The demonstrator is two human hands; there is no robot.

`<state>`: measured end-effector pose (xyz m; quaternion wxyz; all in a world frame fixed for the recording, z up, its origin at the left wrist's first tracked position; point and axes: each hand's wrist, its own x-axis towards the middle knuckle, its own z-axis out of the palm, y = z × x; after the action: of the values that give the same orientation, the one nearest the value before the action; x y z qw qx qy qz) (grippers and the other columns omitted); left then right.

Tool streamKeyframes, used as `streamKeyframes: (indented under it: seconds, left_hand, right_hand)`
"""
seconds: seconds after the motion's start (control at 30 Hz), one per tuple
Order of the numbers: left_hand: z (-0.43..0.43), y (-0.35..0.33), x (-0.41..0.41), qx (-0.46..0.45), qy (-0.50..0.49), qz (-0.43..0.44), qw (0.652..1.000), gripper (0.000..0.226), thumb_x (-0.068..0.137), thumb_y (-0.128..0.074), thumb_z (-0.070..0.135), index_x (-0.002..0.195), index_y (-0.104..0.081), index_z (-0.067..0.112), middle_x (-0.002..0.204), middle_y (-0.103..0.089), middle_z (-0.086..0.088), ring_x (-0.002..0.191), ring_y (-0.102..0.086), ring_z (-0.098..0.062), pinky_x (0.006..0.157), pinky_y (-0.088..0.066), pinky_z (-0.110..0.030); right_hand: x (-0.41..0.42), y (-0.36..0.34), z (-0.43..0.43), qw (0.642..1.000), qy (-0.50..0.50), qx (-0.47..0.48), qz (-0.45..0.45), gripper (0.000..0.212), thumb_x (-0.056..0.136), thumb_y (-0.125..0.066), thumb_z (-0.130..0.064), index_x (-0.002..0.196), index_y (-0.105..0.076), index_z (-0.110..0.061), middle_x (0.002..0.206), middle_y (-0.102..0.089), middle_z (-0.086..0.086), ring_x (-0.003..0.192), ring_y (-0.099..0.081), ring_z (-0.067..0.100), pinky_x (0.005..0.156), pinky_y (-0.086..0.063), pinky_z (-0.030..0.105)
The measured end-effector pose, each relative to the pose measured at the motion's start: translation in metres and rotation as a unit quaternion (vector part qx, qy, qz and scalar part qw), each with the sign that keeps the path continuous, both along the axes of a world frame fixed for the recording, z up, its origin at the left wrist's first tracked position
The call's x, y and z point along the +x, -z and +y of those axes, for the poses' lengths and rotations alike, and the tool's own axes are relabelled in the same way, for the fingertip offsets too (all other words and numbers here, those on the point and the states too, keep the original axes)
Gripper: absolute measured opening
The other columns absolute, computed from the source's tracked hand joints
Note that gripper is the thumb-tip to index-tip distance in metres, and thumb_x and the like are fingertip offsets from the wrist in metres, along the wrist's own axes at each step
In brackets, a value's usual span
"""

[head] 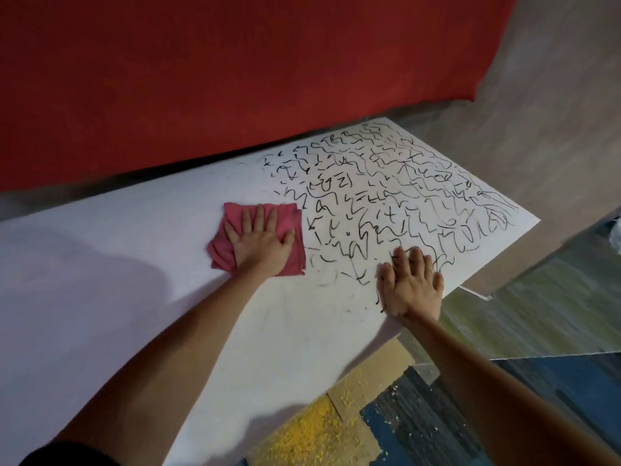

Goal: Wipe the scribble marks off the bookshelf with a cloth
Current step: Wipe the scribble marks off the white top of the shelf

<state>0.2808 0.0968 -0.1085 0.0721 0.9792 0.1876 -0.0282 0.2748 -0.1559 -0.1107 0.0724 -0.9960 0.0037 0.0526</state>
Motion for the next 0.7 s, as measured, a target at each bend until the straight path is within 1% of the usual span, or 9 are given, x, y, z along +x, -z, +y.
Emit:
streamKeyframes:
  seconds: [0.1, 0.2, 0.27, 0.33, 0.37, 0.43, 0.5, 0.57, 0.7]
  left_hand:
    - [-0.022, 0.0, -0.059, 0.01, -0.019, -0.002, 1.0, 0.07, 0.092, -0.003, 0.061, 0.154, -0.003, 0.027, 0.162, 0.0, 0.003, 0.148, 0.001, -0.024, 0.114, 0.003, -0.056]
    - [-0.038, -0.002, -0.118, 0.017, 0.003, 0.008, 1.0, 0.089, 0.075, 0.013, 0.063, 0.153, -0.01, 0.029, 0.161, -0.008, 0.004, 0.148, -0.007, -0.023, 0.113, 0.004, -0.054]
    - [-0.035, 0.003, -0.154, 0.018, 0.023, -0.012, 0.999, 0.083, 0.081, 0.0, 0.064, 0.149, -0.031, 0.028, 0.156, -0.027, 0.001, 0.143, -0.027, -0.026, 0.112, -0.004, -0.054]
    - [-0.023, 0.008, -0.181, 0.027, 0.036, -0.041, 0.998, 0.068, 0.087, -0.022, 0.06, 0.135, -0.054, 0.024, 0.142, -0.05, -0.003, 0.129, -0.05, -0.03, 0.105, -0.02, -0.053]
    - [-0.014, 0.008, -0.19, 0.034, 0.029, -0.045, 0.998, 0.065, 0.087, -0.027, 0.06, 0.132, -0.058, 0.023, 0.138, -0.054, -0.003, 0.125, -0.053, -0.031, 0.104, -0.025, -0.052]
    - [0.004, 0.003, -0.193, 0.017, -0.013, -0.018, 1.0, 0.071, 0.086, -0.021, 0.064, 0.138, -0.05, 0.027, 0.145, -0.047, -0.001, 0.132, -0.046, -0.029, 0.107, -0.027, -0.055]
    - [0.02, -0.004, -0.178, 0.015, -0.062, 0.005, 0.998, 0.076, 0.085, -0.007, 0.067, 0.151, -0.024, 0.032, 0.159, -0.02, 0.003, 0.145, -0.02, -0.026, 0.112, -0.017, -0.057]
    - [0.027, -0.007, -0.149, 0.007, -0.13, 0.018, 0.991, 0.069, 0.093, -0.008, 0.063, 0.154, -0.006, 0.032, 0.162, -0.002, 0.002, 0.148, -0.003, -0.026, 0.115, -0.007, -0.059]
    - [0.001, -0.009, -0.087, -0.015, -0.202, 0.024, 0.979, 0.068, 0.097, -0.015, 0.053, 0.155, -0.003, 0.018, 0.161, 0.004, -0.01, 0.146, 0.004, -0.037, 0.112, -0.001, -0.066]
  right_hand:
    - [0.0, 0.0, 0.0, 1.0, -0.006, 0.009, -0.002, 0.058, 0.1, -0.014, -0.048, 0.154, -0.006, -0.026, 0.161, 0.003, 0.005, 0.147, 0.006, 0.024, 0.119, 0.001, 0.042]
    - [-0.003, 0.0, -0.002, 1.0, -0.012, 0.01, 0.001, 0.06, 0.1, -0.012, -0.049, 0.154, -0.004, -0.025, 0.161, 0.004, 0.007, 0.147, 0.006, 0.026, 0.119, 0.0, 0.044]
    - [-0.004, 0.001, -0.002, 1.0, -0.02, 0.013, -0.002, 0.062, 0.099, -0.012, -0.051, 0.154, -0.003, -0.024, 0.161, 0.004, 0.009, 0.147, 0.005, 0.027, 0.119, 0.001, 0.045]
    - [-0.006, 0.001, -0.003, 1.0, -0.027, 0.015, -0.001, 0.063, 0.099, -0.012, -0.051, 0.154, -0.002, -0.023, 0.161, 0.004, 0.01, 0.147, 0.005, 0.028, 0.119, 0.002, 0.045]
    - [-0.006, 0.001, -0.003, 0.999, -0.03, 0.018, 0.002, 0.063, 0.099, -0.012, -0.051, 0.154, -0.001, -0.022, 0.161, 0.005, 0.01, 0.147, 0.006, 0.028, 0.118, 0.003, 0.045]
    - [-0.007, 0.0, -0.003, 0.999, -0.03, 0.02, 0.005, 0.063, 0.099, -0.012, -0.051, 0.154, -0.001, -0.022, 0.161, 0.006, 0.01, 0.147, 0.007, 0.028, 0.118, 0.004, 0.045]
    - [-0.006, 0.0, -0.003, 0.999, -0.028, 0.017, 0.0, 0.063, 0.099, -0.012, -0.051, 0.154, -0.002, -0.022, 0.161, 0.005, 0.009, 0.147, 0.007, 0.027, 0.118, 0.004, 0.044]
    - [-0.003, 0.001, -0.002, 1.0, -0.02, 0.021, -0.01, 0.063, 0.098, -0.012, -0.052, 0.154, -0.008, -0.023, 0.16, -0.001, 0.009, 0.147, 0.003, 0.027, 0.118, 0.001, 0.045]
    - [0.0, 0.003, 0.002, 0.999, -0.012, 0.021, -0.033, 0.06, 0.097, -0.014, -0.052, 0.15, -0.019, -0.024, 0.158, -0.011, 0.009, 0.146, -0.003, 0.026, 0.117, -0.005, 0.046]
